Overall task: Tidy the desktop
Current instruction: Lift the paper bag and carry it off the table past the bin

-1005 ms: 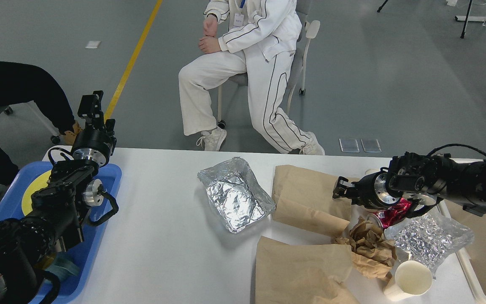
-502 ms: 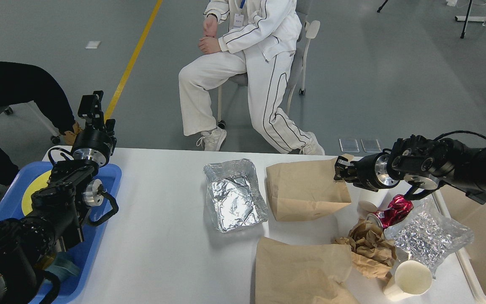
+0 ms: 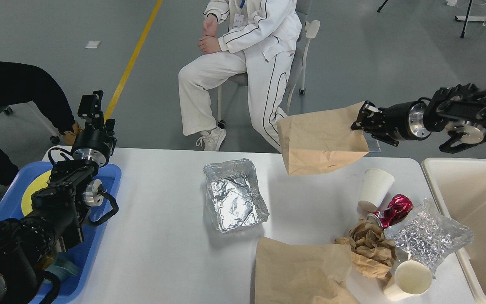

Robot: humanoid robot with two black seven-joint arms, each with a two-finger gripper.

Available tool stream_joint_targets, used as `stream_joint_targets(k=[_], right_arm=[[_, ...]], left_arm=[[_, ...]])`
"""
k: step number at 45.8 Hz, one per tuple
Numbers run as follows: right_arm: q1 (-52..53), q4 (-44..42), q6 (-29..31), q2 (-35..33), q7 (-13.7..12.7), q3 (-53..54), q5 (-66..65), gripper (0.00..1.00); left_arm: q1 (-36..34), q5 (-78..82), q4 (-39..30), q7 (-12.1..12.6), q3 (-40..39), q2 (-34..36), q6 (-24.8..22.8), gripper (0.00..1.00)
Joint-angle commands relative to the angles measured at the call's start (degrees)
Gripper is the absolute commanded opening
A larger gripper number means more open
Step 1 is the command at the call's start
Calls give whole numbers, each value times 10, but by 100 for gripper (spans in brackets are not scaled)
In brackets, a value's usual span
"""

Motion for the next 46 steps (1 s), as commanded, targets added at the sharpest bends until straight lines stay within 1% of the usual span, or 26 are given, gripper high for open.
stream_joint_targets(k=[1,5,9,17,22,31,35,39,46], right_arm=[[50,5,21,-54,2,29,0,0],[79,4,33,-82,1,38,0,0],[91,4,33,-102,2,40,0,0],[63,-4,14,-126,-1,29,-1,0],[6,-15,-37,-147,-1,35,-1,0],[-112,-46,-197,-190,-1,48,0,0],[-163,-52,-248,-212,-1,60,0,0],[-219,-64,-276,-225,-1,80,0,0],[-320,-105,-289,-224,0,102,0,0]], left_arm=[[0,0,0,0,0,0,0,97],[0,0,0,0,0,0,0,97],[0,0,0,0,0,0,0,97],[0,0,0,0,0,0,0,97],[0,0,0,0,0,0,0,97],[0,0,0,0,0,0,0,97],[0,0,0,0,0,0,0,97],[0,0,0,0,0,0,0,97],[0,0,0,0,0,0,0,97]])
